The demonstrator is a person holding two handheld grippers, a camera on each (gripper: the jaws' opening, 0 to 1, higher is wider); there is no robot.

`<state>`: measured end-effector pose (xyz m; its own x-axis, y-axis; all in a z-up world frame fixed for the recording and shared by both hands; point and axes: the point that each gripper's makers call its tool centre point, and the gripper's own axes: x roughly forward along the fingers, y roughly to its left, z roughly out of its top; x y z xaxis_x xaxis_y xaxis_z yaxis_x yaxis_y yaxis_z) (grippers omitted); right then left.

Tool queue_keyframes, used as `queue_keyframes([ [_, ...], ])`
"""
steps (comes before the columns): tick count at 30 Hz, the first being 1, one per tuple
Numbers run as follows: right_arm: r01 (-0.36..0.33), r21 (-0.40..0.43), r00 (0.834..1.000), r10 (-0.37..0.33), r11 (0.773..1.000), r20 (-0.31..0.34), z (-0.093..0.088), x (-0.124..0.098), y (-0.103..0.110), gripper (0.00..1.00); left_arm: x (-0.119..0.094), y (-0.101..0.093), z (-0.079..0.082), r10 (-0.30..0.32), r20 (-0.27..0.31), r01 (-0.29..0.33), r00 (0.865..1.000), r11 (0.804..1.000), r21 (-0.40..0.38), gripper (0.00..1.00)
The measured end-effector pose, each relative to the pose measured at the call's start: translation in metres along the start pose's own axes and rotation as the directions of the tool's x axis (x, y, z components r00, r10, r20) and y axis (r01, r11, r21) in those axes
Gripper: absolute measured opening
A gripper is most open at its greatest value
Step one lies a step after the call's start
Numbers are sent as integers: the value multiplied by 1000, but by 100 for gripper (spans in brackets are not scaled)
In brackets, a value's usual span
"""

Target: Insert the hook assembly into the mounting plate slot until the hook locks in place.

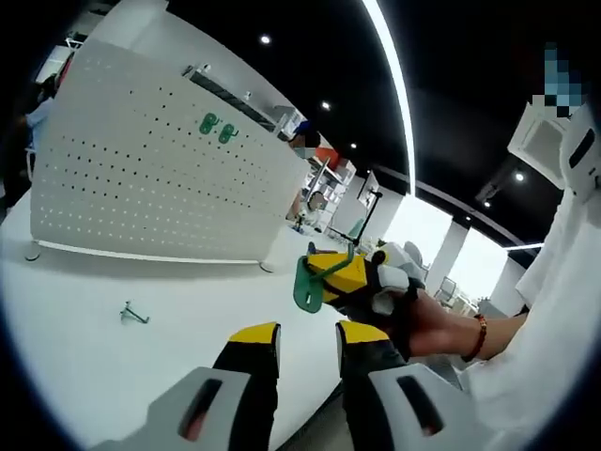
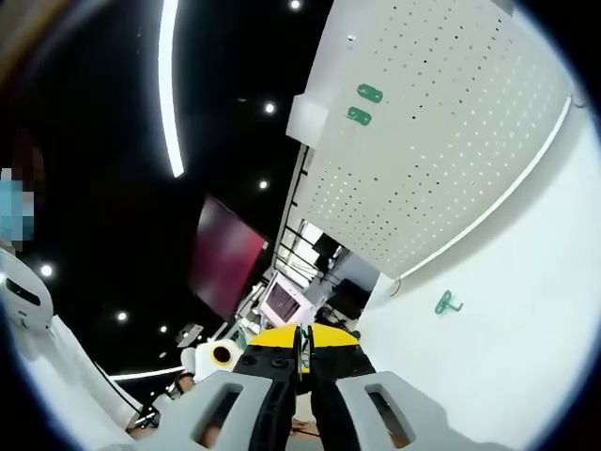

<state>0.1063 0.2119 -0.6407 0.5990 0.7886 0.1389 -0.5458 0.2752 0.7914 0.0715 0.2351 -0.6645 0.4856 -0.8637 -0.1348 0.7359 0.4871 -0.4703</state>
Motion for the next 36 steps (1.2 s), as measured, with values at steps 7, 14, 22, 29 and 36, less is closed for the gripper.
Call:
queue_keyframes([
  [7, 65, -102, 997, -70, 993, -46, -4, 3, -6, 2, 1, 0, 6, 36, -10, -36, 999, 998, 53, 22],
  [14, 111, -177, 989, -126, 978, -72, -5, 4, -11, 2, 2, 1, 9, 61, -16, -60, 998, 995, 86, 17],
  [22, 142, -262, 980, -173, 954, -99, -11, 4, -17, 2, 5, 6, 9, 103, -38, -96, 994, 984, 153, 15],
  [29, 183, -319, 968, -228, 930, -108, -12, 6, -21, 2, 8, 5, 8, 108, -29, -101, 994, 977, 186, 14],
  [36, 178, -373, 962, -241, 911, -130, -15, 9, -19, 2, 10, 8, 6, 132, -38, -122, 991, 973, 196, 9],
])
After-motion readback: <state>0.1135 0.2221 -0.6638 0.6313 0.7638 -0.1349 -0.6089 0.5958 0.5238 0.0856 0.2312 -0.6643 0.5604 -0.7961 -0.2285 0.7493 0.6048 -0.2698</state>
